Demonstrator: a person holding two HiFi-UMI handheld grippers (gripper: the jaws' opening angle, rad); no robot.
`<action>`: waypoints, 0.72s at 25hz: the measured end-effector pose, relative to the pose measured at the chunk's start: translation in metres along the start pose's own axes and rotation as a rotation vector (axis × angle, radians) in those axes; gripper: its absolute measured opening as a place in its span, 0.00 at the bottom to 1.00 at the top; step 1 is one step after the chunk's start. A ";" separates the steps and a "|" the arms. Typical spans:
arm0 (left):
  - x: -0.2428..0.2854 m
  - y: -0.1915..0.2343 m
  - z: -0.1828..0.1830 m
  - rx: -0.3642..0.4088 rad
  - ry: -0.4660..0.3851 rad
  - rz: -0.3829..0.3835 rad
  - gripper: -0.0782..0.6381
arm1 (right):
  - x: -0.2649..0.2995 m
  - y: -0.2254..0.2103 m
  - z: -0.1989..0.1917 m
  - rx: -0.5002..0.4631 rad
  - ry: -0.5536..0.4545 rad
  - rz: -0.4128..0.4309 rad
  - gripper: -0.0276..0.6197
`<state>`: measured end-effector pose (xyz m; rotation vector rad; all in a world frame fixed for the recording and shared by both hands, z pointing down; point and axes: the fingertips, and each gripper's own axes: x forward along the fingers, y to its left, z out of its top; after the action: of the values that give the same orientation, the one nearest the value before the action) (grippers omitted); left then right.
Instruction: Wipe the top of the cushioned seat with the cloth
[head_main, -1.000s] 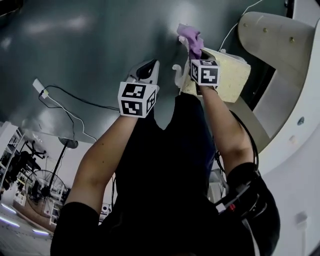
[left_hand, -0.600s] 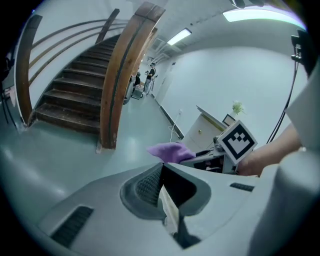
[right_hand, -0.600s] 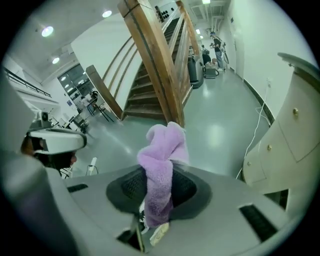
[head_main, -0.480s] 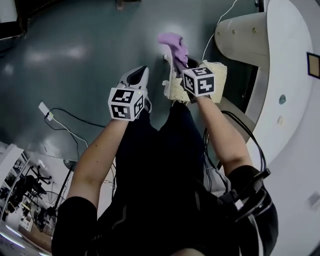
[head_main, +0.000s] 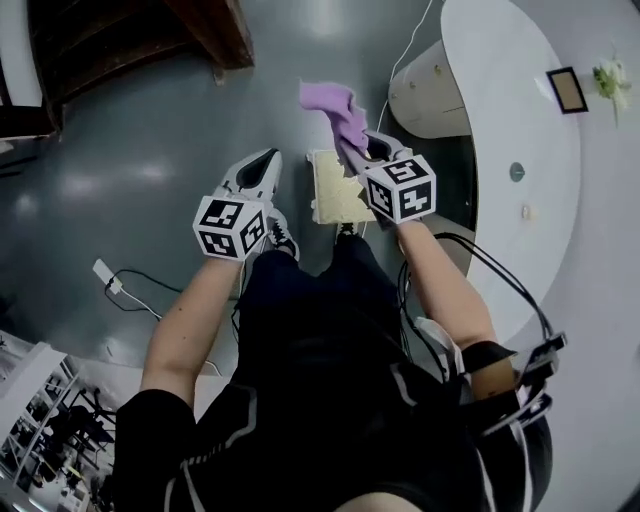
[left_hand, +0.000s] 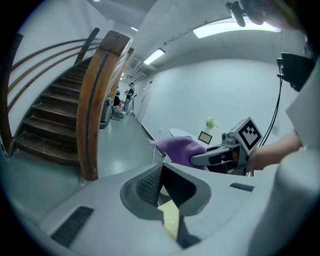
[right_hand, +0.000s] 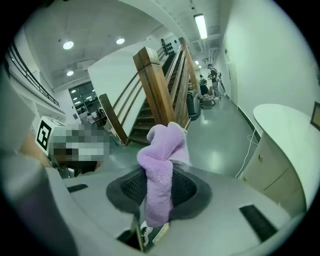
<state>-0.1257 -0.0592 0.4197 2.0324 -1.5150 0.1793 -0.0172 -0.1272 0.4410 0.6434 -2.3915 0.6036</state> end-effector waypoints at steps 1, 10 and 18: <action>-0.001 -0.009 0.011 0.014 -0.016 -0.012 0.11 | -0.011 -0.001 0.007 0.004 -0.013 -0.002 0.20; -0.033 -0.056 0.091 0.051 -0.141 0.003 0.11 | -0.108 0.001 0.079 -0.026 -0.160 -0.034 0.20; -0.069 -0.080 0.155 0.065 -0.254 -0.012 0.11 | -0.186 0.006 0.126 -0.051 -0.304 -0.081 0.20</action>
<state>-0.1129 -0.0697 0.2330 2.1821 -1.6668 -0.0369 0.0598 -0.1356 0.2300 0.8583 -2.6350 0.4337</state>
